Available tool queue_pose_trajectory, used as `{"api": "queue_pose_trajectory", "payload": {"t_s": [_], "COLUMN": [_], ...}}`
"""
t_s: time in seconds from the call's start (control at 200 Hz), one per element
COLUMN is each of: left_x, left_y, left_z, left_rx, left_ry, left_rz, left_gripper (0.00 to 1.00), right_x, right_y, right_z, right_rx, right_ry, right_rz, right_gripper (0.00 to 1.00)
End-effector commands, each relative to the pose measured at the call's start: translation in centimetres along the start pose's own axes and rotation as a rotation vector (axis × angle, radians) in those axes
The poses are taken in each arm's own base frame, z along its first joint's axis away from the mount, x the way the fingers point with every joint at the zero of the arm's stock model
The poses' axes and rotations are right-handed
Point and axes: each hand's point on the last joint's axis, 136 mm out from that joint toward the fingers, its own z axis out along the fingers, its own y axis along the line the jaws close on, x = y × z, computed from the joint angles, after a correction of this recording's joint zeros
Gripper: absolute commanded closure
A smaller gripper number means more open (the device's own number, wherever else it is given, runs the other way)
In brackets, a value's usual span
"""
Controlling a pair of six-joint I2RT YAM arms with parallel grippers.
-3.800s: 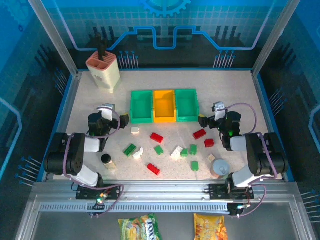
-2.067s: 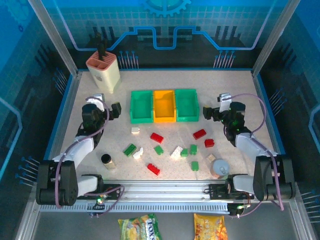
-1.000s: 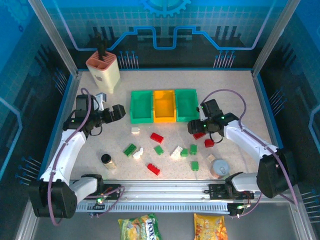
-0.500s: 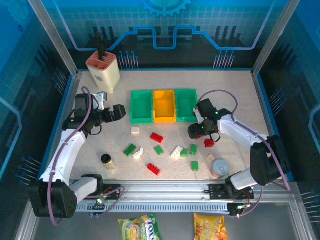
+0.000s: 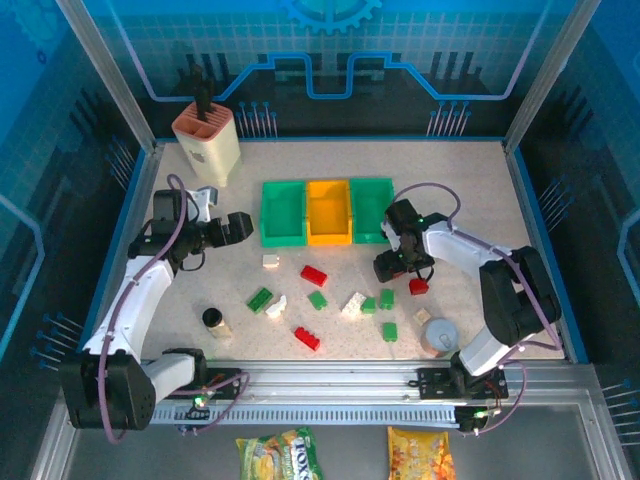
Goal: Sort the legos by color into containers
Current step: Pick up the lego from the center of the table.
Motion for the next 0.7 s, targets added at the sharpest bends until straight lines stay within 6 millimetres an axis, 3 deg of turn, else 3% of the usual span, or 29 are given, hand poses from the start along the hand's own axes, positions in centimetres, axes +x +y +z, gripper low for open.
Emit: {"api": "queue_pose_trajectory", "payload": {"t_s": [0.0, 0.695], "left_x": [0.0, -0.2], "left_y": [-0.1, -0.4], "left_z": [0.1, -0.4], "left_rx": [0.028, 0.033], "left_ry": [-0.003, -0.032], "left_rz": [0.000, 0.018], "left_gripper": [0.01, 0.01], "right_x": [-0.5, -0.8], "right_y": [-0.8, -0.6], "right_z": [0.1, 1.2], "right_rx": [0.051, 0.059], "right_ry": [0.014, 0.047], "right_rz": [-0.017, -0.047], "right_gripper": [0.12, 0.28]}}
